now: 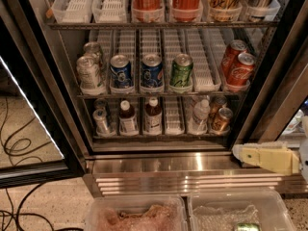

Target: Pick water bottle from bottom shelf of fridge

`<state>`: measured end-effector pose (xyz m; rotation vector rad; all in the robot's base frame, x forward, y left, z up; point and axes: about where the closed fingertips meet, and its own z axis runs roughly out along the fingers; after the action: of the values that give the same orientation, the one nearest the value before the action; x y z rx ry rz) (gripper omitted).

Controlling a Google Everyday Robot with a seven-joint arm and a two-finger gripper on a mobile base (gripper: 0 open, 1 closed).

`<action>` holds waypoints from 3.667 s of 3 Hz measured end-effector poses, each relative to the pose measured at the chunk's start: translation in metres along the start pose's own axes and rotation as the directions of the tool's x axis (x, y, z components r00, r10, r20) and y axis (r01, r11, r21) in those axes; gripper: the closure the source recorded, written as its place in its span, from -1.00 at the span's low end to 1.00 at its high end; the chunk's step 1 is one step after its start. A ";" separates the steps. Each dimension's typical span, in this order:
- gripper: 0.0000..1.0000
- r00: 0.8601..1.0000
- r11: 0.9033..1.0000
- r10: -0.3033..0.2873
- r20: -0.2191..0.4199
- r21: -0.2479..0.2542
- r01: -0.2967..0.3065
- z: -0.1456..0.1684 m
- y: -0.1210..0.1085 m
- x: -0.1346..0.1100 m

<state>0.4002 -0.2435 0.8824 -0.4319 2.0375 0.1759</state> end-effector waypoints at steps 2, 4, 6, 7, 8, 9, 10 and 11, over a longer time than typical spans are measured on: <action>-1.00 0.980 0.970 0.174 0.094 0.157 -0.188 0.027 -0.032 0.070; -1.00 0.917 0.907 0.320 0.236 0.202 -0.369 0.058 -0.056 0.111; -1.00 0.927 0.935 0.296 0.229 0.131 -0.330 0.072 -0.038 0.098; -1.00 0.981 0.988 0.147 0.129 0.031 -0.152 0.080 0.001 0.081; -1.00 0.999 0.993 -0.028 0.037 -0.111 0.032 0.084 0.031 0.083; -1.00 0.996 0.976 -0.094 -0.001 -0.196 0.092 0.089 0.042 0.098; -1.00 0.996 0.976 -0.094 0.000 -0.196 0.092 0.089 0.042 0.098; -1.00 0.996 0.973 -0.084 0.022 -0.213 0.087 0.105 0.062 0.103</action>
Offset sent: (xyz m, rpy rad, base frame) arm 0.0825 0.1020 -0.0910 0.3556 -0.3291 -0.3090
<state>0.4181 -0.1776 0.7376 -0.6500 1.9903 0.3463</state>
